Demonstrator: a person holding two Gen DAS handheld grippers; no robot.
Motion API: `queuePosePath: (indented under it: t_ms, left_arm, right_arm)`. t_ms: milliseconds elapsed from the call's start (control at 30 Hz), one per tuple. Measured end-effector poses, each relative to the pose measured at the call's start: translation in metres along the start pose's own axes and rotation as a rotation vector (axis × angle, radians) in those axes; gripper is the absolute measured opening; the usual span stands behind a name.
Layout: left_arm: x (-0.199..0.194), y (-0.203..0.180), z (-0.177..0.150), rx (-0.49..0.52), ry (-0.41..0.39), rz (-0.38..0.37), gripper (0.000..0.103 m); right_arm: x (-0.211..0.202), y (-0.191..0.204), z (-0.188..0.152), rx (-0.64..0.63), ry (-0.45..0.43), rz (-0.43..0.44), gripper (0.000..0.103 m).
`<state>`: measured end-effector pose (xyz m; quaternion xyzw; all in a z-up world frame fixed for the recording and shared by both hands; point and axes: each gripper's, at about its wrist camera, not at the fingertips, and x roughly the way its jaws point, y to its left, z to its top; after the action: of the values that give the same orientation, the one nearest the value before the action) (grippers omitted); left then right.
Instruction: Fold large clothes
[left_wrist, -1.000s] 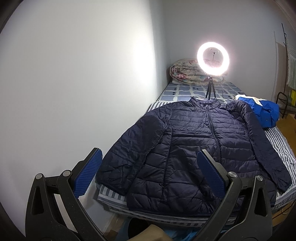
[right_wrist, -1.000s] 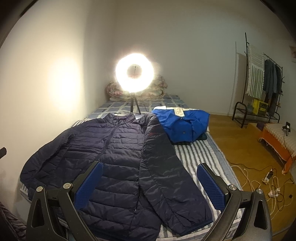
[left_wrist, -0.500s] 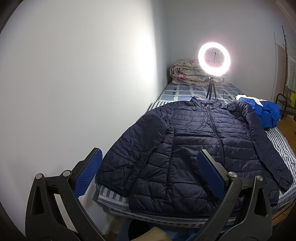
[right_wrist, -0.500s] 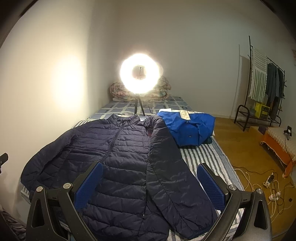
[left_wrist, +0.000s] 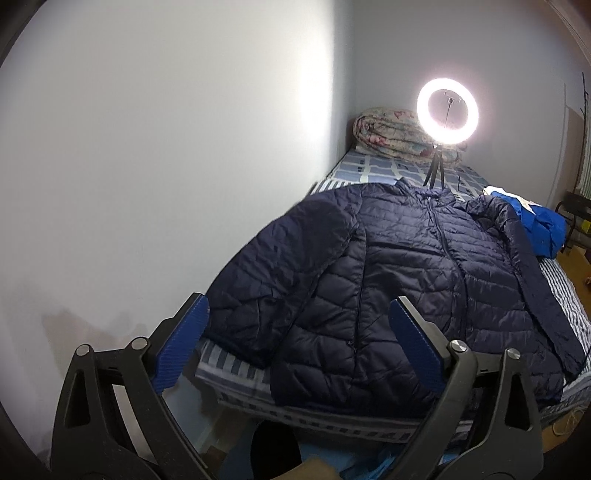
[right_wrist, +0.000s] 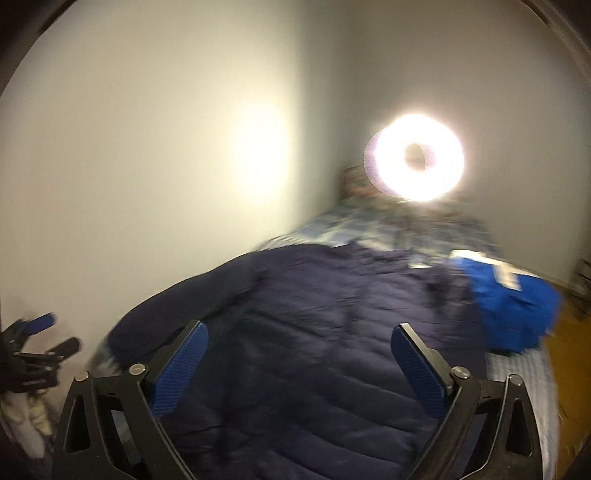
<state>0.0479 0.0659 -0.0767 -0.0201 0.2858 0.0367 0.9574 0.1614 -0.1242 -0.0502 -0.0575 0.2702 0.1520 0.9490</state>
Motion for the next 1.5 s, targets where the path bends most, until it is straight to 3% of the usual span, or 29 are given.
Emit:
queuePosePath:
  t_ms: [67,267,400,533,700,867,1200,1267,1300,1367,1500]
  left_arm:
    - [-0.002,0.005,-0.008,-0.003,0.002,-0.014,0.097]
    - [-0.020,0.017,-0.032,-0.047,0.044,-0.049,0.086]
    - [-0.032,0.030,-0.049,-0.091,0.083,-0.046,0.085]
    - [-0.040,0.043,-0.061,-0.130,0.126,-0.047,0.074]
    - [-0.046,0.057,-0.071,-0.163,0.149,-0.031,0.074]
    - [-0.046,0.068,-0.072,-0.184,0.144,-0.008,0.074]
    - [-0.045,0.076,-0.073,-0.184,0.145,0.015,0.074]
    - [-0.044,0.077,-0.073,-0.183,0.148,0.021,0.074]
    - [-0.042,0.077,-0.072,-0.182,0.151,0.024,0.074]
    - [-0.039,0.077,-0.071,-0.174,0.155,0.027,0.074]
    - [-0.035,0.071,-0.064,-0.145,0.146,0.025,0.074]
  right_arm:
    - [0.020,0.025,0.004,-0.072,0.032,0.078,0.088]
    - [0.086,0.110,0.004,-0.236,0.147,0.350,0.071]
    - [0.116,0.163,-0.006,-0.315,0.202,0.469,0.069]
    - [0.151,0.207,-0.023,-0.391,0.277,0.548,0.065]
    - [0.193,0.242,-0.042,-0.461,0.361,0.595,0.063]
    - [0.230,0.271,-0.063,-0.482,0.453,0.614,0.056]
    - [0.275,0.300,-0.100,-0.551,0.547,0.566,0.052]
    - [0.283,0.301,-0.105,-0.560,0.550,0.538,0.033]
    - [0.284,0.301,-0.104,-0.551,0.549,0.543,0.031]
    - [0.287,0.293,-0.096,-0.482,0.555,0.578,0.011]
    - [0.281,0.268,-0.073,-0.353,0.516,0.622,0.004]
